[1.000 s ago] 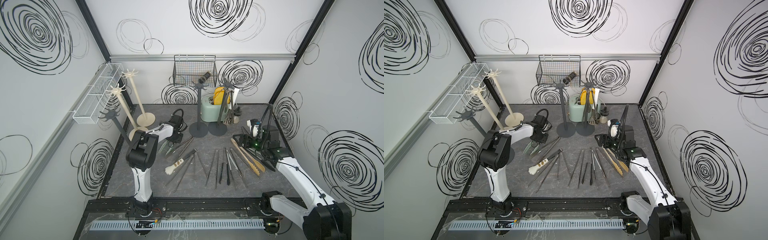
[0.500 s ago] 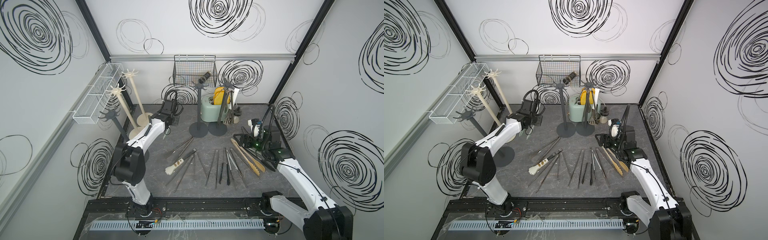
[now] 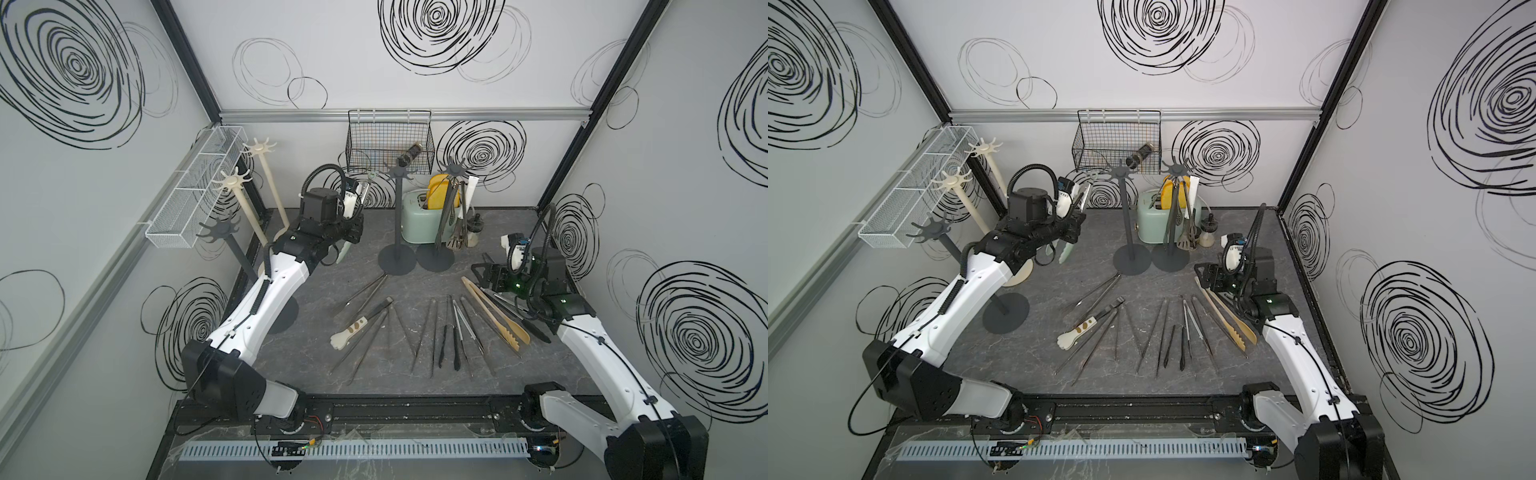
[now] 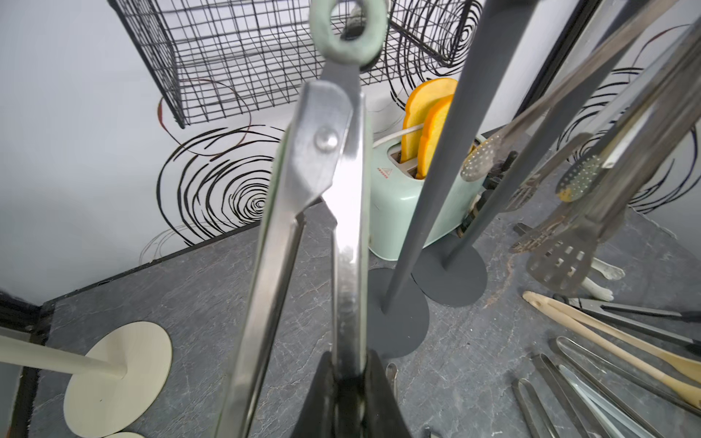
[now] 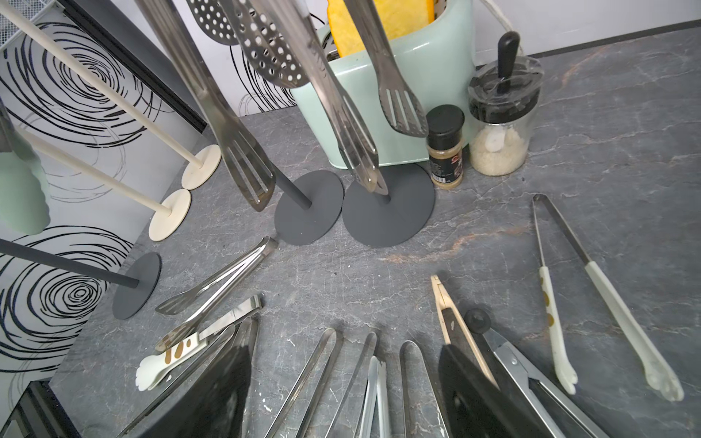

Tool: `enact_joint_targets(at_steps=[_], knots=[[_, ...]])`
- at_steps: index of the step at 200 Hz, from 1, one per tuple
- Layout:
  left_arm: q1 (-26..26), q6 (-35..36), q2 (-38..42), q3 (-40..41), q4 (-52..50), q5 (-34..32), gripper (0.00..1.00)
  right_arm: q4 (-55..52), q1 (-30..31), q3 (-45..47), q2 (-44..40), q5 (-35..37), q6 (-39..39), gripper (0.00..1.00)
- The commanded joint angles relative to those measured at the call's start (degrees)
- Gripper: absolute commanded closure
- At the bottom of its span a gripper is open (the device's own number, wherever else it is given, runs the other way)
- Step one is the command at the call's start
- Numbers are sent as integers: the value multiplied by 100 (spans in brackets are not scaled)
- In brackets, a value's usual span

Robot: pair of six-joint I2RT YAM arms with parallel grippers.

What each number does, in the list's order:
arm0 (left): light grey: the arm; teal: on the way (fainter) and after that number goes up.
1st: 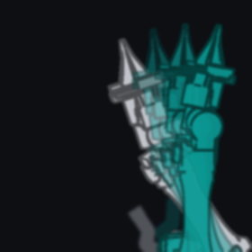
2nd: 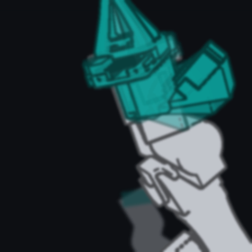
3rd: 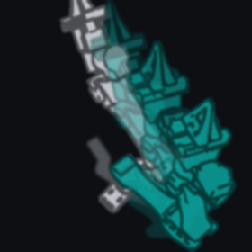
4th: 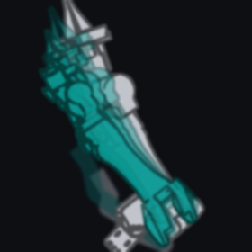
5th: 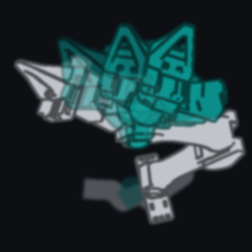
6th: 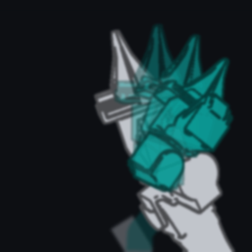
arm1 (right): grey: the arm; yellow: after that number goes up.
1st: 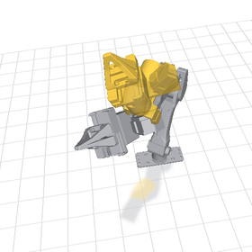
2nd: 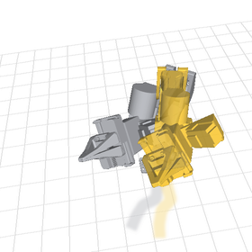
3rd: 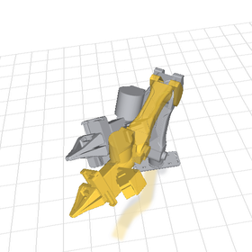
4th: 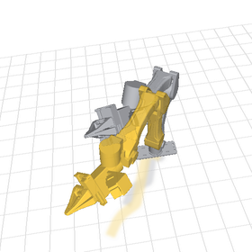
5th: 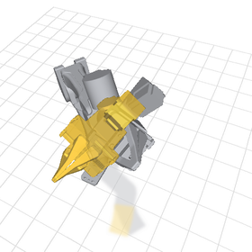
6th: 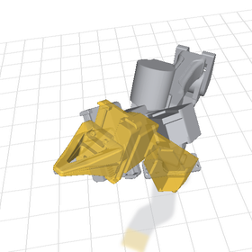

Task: Hang food tongs on kitchen utensil racks
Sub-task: Hang the food tongs on the rack.

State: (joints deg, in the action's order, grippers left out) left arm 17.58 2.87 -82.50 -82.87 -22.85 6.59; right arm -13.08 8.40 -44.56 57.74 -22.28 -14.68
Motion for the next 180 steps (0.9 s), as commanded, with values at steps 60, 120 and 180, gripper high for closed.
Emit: enact_joint_targets(at_steps=[60, 120, 180], knots=[[52, 129, 277, -190, 105, 21, 100, -81, -32, -163, 49, -55, 129, 20], [421, -195, 828, 345, 395, -639, 100, -62, -33, -146, 91, -122, 134, 20], [628, -309, 945, 473, 408, -256, 100, -78, -32, -150, 89, -197, 138, 20]])
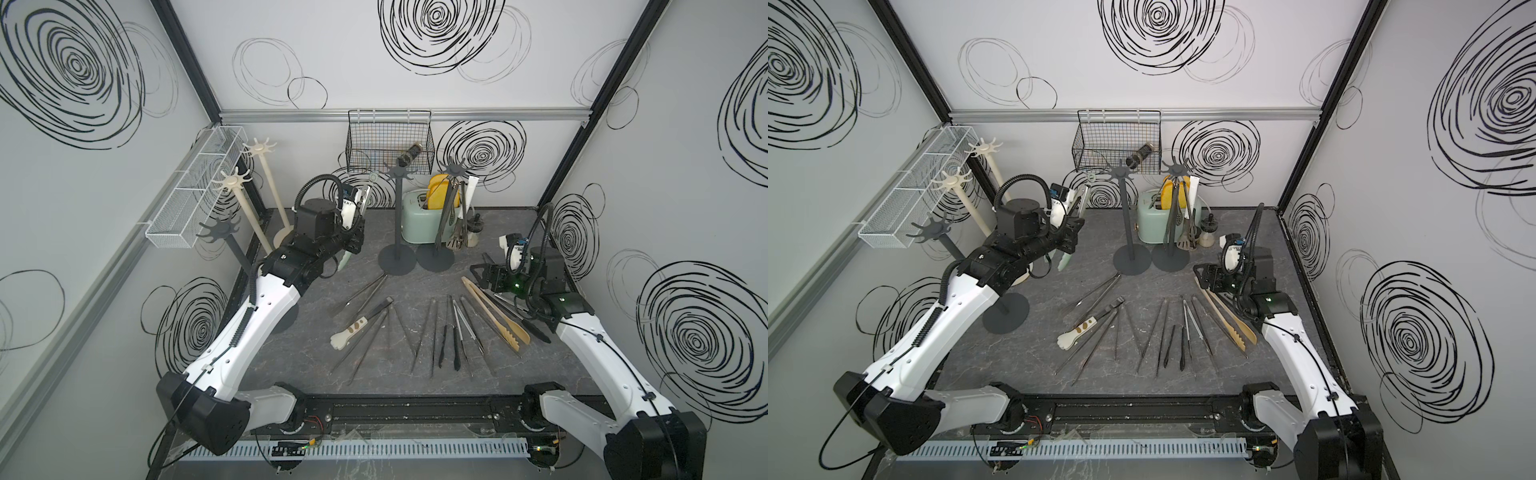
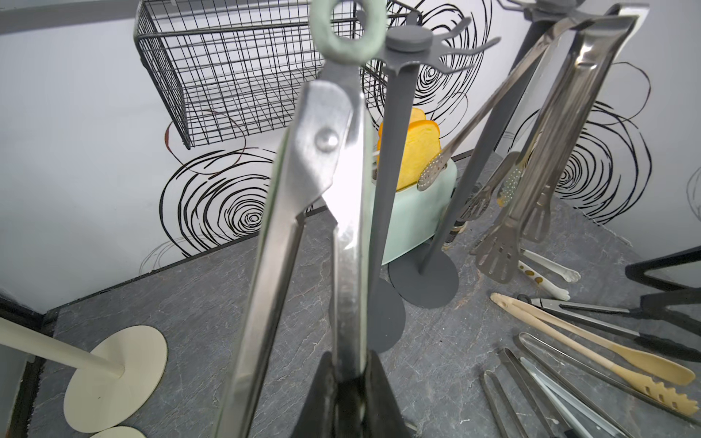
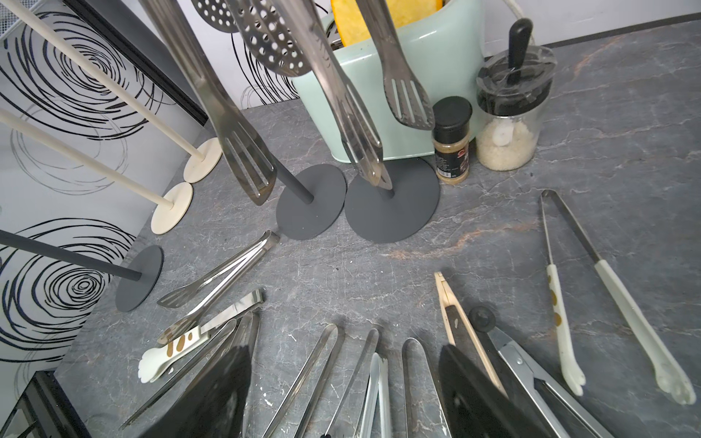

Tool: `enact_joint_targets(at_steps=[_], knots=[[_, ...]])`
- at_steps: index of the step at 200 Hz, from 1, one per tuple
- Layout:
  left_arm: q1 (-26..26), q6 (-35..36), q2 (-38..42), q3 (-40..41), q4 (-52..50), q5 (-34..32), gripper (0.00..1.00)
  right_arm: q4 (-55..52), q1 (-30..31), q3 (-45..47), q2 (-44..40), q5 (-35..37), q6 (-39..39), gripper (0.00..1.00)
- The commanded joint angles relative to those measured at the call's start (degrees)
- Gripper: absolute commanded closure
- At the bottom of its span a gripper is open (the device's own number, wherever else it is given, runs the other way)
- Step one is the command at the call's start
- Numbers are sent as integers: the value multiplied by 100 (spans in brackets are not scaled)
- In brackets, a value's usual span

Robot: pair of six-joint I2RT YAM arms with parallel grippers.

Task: Hang food tongs on kitchen utensil racks
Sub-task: Hang the food tongs on the rack.

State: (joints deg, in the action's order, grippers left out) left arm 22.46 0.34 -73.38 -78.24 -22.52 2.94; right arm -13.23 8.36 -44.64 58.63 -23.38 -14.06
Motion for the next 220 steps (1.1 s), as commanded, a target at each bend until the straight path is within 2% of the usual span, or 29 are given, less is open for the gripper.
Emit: enact_joint_targets(at_steps=[1, 41, 81, 118, 144, 220], knots=[[147, -54, 30, 6, 373, 110, 100, -64, -27, -141, -1, -88, 78, 20], [717, -116, -98, -65, 457, -475, 100, -65, -28, -141, -9, -75, 75, 20], [1494, -353, -165, 104, 889, -2005, 100, -9, -27, -132, 26, -123, 79, 20], [1726, -448, -377, 105, 1072, -2874, 100, -4, -28, -107, 12, -159, 92, 20], [1722, -538, -417, 103, 1183, -3005, 100, -10, -27, -80, -27, -115, 113, 20], [1709, -554, -721, -42, 1127, -2487, 100, 14, -28, -62, -4, -109, 130, 20]])
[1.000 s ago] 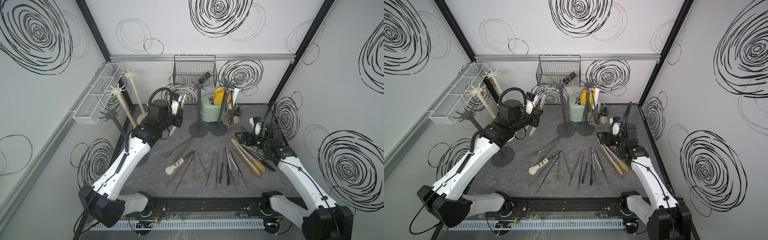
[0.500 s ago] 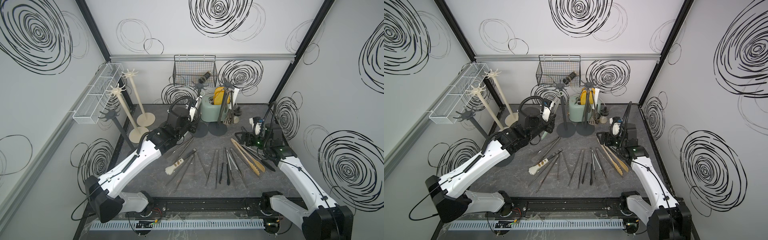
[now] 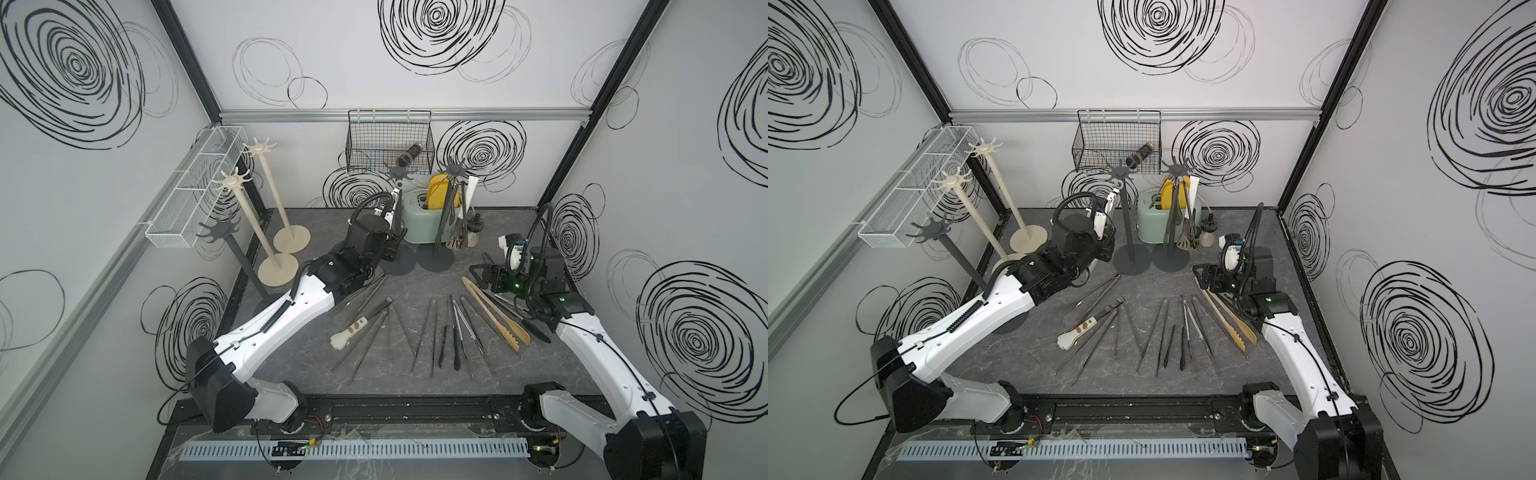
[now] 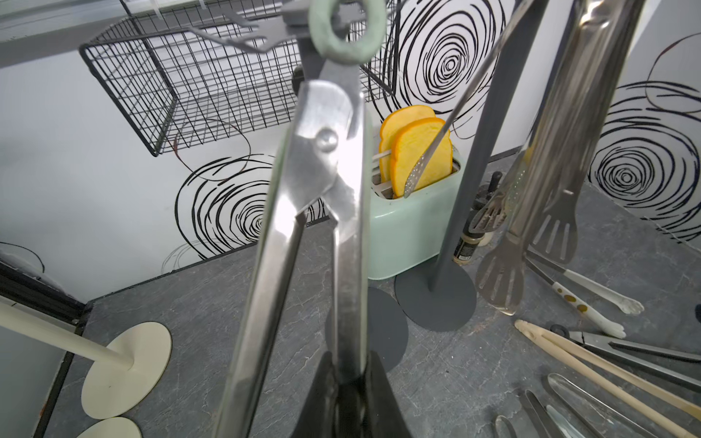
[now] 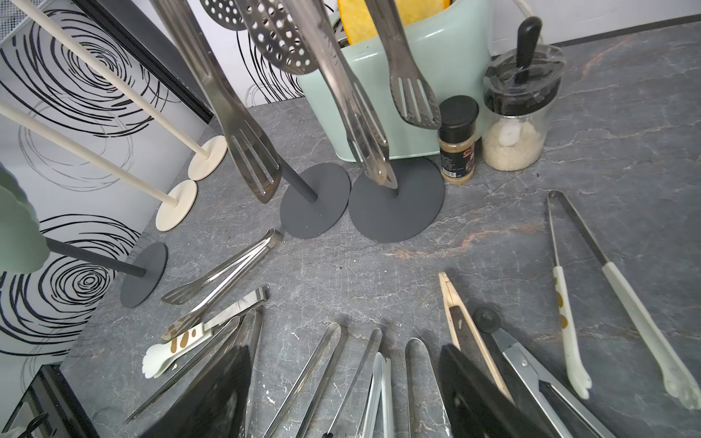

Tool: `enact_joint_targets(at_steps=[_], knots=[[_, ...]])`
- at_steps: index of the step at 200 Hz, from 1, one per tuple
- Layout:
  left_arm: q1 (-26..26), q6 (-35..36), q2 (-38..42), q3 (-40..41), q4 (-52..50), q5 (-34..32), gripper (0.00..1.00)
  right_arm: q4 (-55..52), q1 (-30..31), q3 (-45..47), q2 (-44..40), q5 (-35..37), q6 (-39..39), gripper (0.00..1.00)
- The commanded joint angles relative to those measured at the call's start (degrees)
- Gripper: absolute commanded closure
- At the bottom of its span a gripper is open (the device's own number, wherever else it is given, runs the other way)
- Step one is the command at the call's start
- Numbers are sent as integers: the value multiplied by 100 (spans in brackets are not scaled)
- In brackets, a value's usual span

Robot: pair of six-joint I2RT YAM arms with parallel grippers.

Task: Hang food tongs on kitchen utensil racks
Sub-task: Hang the food tongs on the rack.

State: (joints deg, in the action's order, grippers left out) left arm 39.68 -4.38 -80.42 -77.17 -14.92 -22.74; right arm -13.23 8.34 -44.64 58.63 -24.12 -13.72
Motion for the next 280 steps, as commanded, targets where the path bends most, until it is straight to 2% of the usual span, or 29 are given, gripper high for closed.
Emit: enact_joint_targets(at_steps=[1, 124, 200, 209, 214, 228, 280], knots=[[-13, -81, -17, -149, 367, 79, 100, 14, -25, -62, -2, -33, 96, 20], [-238, -86, -234, -79, 510, 188, 100, 57, -25, -31, 44, -51, 97, 20], [-277, -113, -530, 306, 830, 366, 100, 67, -34, -1, 96, -30, 100, 20], [-272, -126, -551, 366, 858, 396, 97, 60, -34, -1, 110, -15, 98, 20], [-277, -137, -564, 398, 874, 413, 91, 57, -33, -1, 113, -10, 90, 20], [-284, -151, -582, 477, 928, 475, 86, 53, -34, -7, 136, 12, 81, 20], [-355, -109, -657, 479, 1065, 653, 72, -20, -62, -40, 183, 90, 63, 19]])
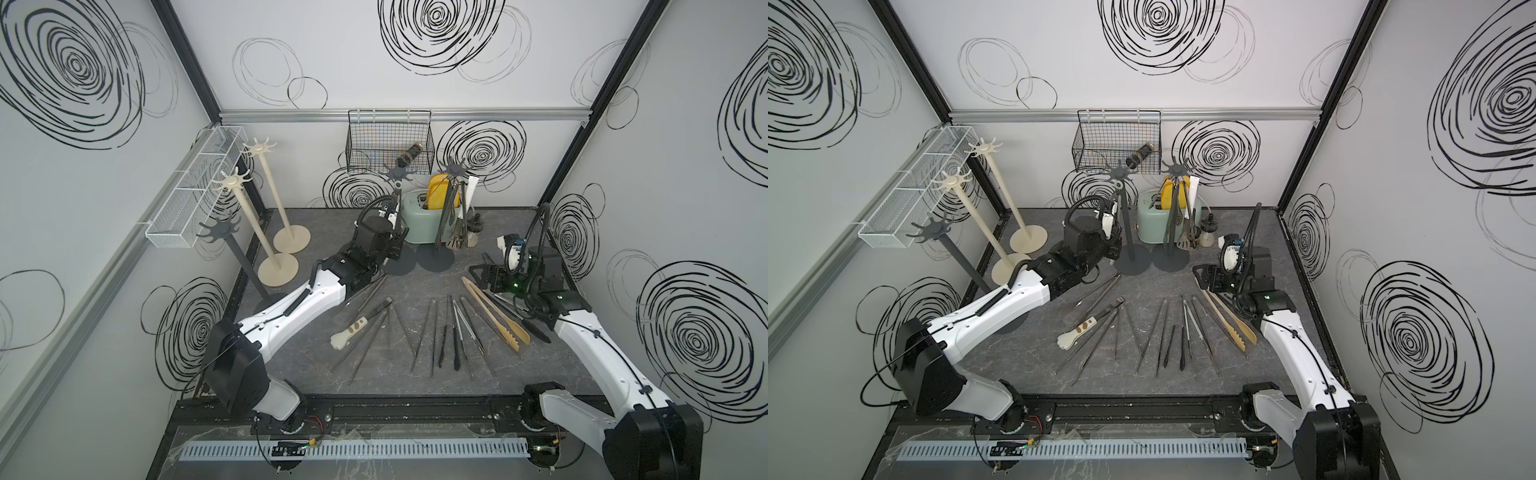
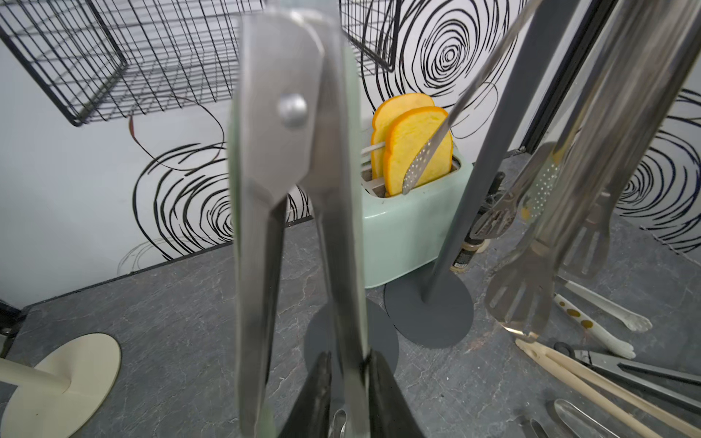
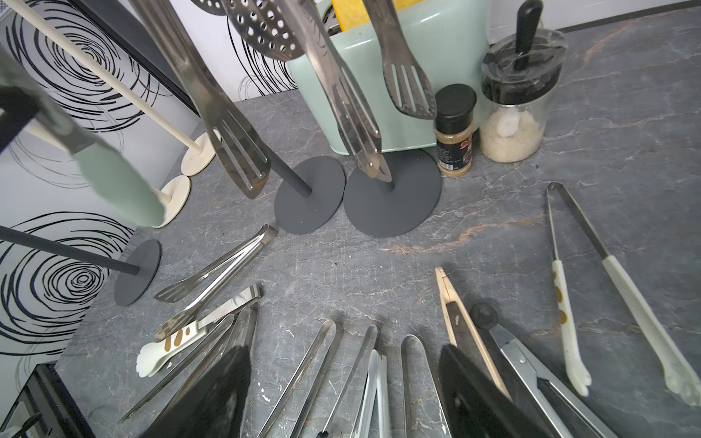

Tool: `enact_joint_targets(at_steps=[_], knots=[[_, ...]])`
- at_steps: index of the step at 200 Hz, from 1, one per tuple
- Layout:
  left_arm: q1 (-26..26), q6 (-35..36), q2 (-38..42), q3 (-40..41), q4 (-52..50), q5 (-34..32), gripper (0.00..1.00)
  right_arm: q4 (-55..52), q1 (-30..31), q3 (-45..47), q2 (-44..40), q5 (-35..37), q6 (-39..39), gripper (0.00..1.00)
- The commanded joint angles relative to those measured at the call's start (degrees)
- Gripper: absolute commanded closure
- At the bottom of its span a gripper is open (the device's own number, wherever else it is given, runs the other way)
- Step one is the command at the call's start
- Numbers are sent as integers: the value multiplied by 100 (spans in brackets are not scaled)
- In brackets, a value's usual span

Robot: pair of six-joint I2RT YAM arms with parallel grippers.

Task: Hang food tongs on kitchen utensil racks
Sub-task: Hang the food tongs on the rack.

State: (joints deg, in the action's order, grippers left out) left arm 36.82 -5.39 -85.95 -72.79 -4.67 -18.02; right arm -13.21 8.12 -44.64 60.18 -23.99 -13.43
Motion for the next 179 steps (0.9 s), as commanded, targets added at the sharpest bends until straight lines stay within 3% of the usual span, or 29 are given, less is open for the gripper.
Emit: enact_joint_targets(at_steps=[1, 68, 99, 143, 179], knots=[[-69, -12, -105, 40, 42, 187, 72, -27, -39, -42, 28, 82, 34, 20], [-105, -125, 231, 285, 76, 420, 64, -393, -320, -244, 302, 734, -115, 20], [-96, -601, 712, 776, 166, 478, 63, -547, -598, -321, 619, 1119, -184, 22], [-70, -1688, 1507, 1750, 399, 602, 63, -839, -715, -677, 1574, 1555, -157, 28], [-34, -2082, 1963, 2420, 618, 827, 61, -1427, -717, -1433, 2732, 2041, -223, 31]])
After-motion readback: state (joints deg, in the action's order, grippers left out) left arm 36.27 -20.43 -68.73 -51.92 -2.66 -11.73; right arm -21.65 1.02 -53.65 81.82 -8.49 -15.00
